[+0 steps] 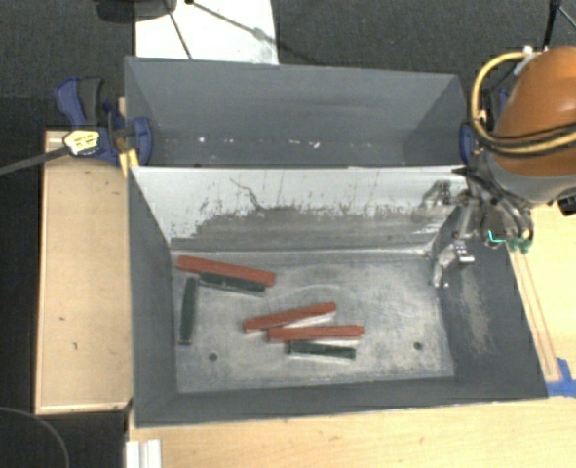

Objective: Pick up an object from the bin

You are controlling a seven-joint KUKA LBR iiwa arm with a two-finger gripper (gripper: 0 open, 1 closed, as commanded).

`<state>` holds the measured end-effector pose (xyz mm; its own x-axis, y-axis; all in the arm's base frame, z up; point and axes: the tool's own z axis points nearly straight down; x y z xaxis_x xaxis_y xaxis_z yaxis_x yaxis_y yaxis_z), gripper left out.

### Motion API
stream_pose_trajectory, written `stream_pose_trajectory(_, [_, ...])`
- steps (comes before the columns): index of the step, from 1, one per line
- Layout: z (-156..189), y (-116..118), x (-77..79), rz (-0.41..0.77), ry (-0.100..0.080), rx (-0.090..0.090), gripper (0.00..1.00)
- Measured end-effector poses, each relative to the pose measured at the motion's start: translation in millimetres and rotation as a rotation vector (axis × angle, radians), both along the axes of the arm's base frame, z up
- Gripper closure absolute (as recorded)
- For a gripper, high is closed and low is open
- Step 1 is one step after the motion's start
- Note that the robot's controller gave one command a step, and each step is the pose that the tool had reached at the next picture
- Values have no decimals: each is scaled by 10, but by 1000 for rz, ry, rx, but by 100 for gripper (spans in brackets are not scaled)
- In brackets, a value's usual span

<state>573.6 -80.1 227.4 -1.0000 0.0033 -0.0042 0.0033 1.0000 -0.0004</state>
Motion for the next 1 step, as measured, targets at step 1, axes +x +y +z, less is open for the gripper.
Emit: stream_pose_trajectory(1, [-606, 433, -133, -20, -4, 0, 0])
